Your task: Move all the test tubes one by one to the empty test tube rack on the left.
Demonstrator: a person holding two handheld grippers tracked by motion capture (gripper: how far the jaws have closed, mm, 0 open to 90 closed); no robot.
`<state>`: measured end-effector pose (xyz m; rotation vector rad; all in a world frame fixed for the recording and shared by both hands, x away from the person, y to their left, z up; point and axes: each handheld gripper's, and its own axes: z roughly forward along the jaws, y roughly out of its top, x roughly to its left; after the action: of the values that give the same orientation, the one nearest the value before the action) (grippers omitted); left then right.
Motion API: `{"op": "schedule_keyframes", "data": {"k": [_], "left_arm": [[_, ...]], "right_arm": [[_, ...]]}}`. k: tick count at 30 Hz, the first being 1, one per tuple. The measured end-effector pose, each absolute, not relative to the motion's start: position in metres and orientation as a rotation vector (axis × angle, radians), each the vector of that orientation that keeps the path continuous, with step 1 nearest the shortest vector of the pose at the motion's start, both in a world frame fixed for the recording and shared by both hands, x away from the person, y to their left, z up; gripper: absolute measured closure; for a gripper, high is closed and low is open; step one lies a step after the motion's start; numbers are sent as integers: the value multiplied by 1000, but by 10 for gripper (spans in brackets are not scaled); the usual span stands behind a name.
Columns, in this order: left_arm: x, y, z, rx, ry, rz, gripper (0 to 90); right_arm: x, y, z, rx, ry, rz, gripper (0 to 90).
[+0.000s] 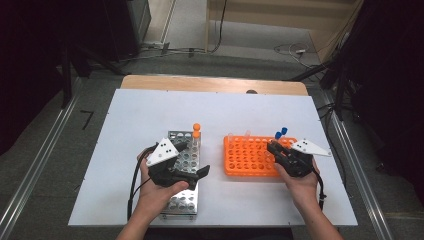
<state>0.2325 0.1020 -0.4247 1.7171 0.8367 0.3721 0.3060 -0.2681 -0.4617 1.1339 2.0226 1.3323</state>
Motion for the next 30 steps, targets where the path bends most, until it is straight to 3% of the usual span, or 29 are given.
{"op": "schedule_keyframes", "data": {"k": [30], "left_arm": [[228,92,-419,1722,798,359,0]], "right_arm": [[262,-225,-442,878,2256,1495,750]]}}
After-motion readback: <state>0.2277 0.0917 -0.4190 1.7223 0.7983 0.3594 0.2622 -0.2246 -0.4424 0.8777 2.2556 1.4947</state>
